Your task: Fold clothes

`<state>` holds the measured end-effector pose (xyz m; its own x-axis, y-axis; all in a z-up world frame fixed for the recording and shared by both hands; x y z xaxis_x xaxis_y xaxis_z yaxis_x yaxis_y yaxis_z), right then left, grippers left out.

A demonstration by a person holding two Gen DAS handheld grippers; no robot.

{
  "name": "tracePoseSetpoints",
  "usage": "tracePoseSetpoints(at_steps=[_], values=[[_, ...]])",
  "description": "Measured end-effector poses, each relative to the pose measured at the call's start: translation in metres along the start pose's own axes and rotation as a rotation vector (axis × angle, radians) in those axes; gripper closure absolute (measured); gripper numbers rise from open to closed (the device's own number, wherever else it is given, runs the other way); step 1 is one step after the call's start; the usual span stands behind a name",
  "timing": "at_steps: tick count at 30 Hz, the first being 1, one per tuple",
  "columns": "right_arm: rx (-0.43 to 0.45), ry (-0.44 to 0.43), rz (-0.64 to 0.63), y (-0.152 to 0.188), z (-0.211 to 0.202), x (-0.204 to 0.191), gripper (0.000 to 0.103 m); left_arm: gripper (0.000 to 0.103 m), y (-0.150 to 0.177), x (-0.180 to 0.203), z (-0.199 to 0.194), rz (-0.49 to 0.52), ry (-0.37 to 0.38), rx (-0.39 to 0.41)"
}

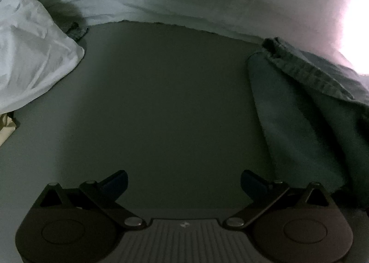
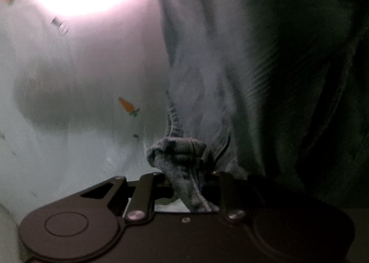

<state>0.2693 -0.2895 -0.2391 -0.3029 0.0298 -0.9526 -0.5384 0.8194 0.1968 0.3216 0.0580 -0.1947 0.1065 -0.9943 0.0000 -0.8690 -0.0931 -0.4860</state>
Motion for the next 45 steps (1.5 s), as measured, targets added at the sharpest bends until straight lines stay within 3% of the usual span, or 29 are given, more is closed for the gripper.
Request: tracePoseSetpoints(at_steps=[6,8,9,10,12,14,16,20,26,29,35,40,45], values=[[-0.092,0.062,-0.202,0.013,-0.005,-0.024,0.08,0.0,-0.002,0.002,-0.013,-0.029,0.014,0.043],[-0.127,0.08,-0.261,0.018,-0.006,-0.03,0.074,0.0,-0.003,0.004,-0.016,-0.035,0.024,0.055],[-0.144,0.088,-0.29,0.021,-0.006,-0.032,0.058,0.0,-0.002,0.005,-0.017,-0.042,0.031,0.058],[-0.161,0.097,-0.32,0.024,-0.006,-0.035,0.034,0.0,-0.001,0.006,-0.019,-0.049,0.039,0.061],[-0.196,0.098,-0.367,0.029,-0.006,-0.041,0.019,0.0,-0.002,0.007,-0.021,-0.068,0.062,0.066],[-0.222,0.054,-0.386,0.035,-0.005,-0.046,0.02,0.0,-0.003,0.008,-0.024,-0.079,0.081,0.072],[-0.211,0.065,-0.439,0.035,-0.006,-0.056,0.022,0.0,-0.004,0.01,-0.028,-0.081,0.09,0.081],[-0.116,0.132,-0.556,0.025,-0.018,-0.067,0.023,0.0,-0.003,0.018,-0.034,-0.079,0.132,0.096],[0.063,0.346,-0.848,0.004,-0.029,-0.084,0.02,0.0,-0.007,0.043,-0.039,-0.049,0.207,0.116],[0.137,0.476,-0.963,-0.015,-0.034,-0.086,0.008,0.0,-0.013,0.056,-0.034,-0.02,0.241,0.115],[0.291,0.738,-1.186,-0.054,-0.044,-0.092,0.004,0.0,-0.031,0.078,-0.008,0.082,0.207,0.088],[0.241,0.774,-1.134,-0.099,-0.045,-0.075,0.003,0.0,-0.04,0.084,0.024,0.12,0.216,0.032],[0.117,0.688,-1.021,-0.138,-0.026,-0.059,0.005,0.0,-0.05,0.085,0.051,0.073,0.339,-0.026]])
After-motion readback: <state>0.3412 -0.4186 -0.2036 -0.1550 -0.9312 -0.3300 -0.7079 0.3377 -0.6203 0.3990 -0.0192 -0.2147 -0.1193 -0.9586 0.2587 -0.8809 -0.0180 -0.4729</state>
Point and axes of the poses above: each gripper's, at about its wrist camera, not at the fingertips, and z roughly the way its jaws point, x to its right, y to its underside, the point moved 4 cm from there along z, roughly the way its jaws point, and after that the axes turned 1 degree about z, right-handed, at the moved point
